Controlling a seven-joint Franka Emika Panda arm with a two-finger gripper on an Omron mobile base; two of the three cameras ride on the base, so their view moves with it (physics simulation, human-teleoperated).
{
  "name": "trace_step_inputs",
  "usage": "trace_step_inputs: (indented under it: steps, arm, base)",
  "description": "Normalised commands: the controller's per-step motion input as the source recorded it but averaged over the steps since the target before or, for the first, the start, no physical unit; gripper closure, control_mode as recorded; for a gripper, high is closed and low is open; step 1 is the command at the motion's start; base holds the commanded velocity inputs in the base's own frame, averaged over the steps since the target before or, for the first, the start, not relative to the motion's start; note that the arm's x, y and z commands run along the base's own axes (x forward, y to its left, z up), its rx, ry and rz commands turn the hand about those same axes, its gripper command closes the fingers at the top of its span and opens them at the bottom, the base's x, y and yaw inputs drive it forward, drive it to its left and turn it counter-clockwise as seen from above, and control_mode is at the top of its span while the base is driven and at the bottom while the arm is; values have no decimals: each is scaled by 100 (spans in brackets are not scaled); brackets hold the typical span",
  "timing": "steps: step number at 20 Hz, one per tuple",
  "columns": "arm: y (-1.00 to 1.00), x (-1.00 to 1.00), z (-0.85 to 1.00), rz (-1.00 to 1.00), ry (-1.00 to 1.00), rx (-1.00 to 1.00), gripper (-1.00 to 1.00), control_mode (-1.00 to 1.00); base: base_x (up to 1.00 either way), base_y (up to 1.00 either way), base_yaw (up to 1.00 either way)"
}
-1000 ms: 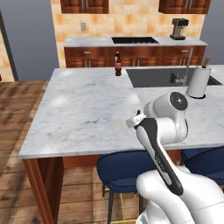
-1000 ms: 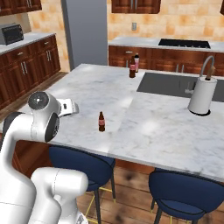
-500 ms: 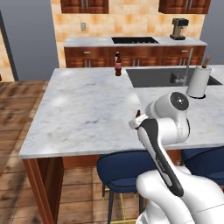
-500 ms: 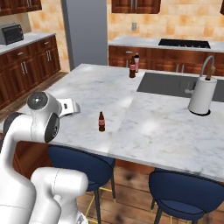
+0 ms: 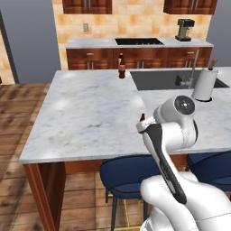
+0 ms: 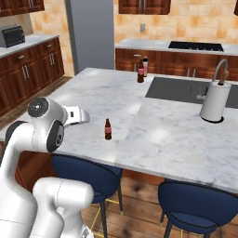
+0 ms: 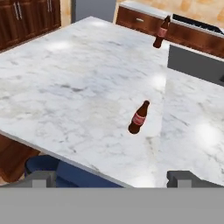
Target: Place the large bottle from the dining counter next to the other large bottle outside the sink, and place the small bottle from the dining counter next to the other small bottle inside the sink.
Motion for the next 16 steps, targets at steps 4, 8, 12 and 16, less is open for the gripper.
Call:
trace_step_inputs:
  steps: [4,8,12,16]
  arm:
    - [-12,0,-3,-26,0,3,-100,-100]
    - [-42,11,-1,-11,0,14,-100,-100]
    - [-45,27,-7,0,7,12,-100,-100]
    - [-17,34,-18,0,11,3,-100,-100]
  base:
    - [0,0,0]
    - [0,0,0]
    - [0,0,0]
    - [0,0,0]
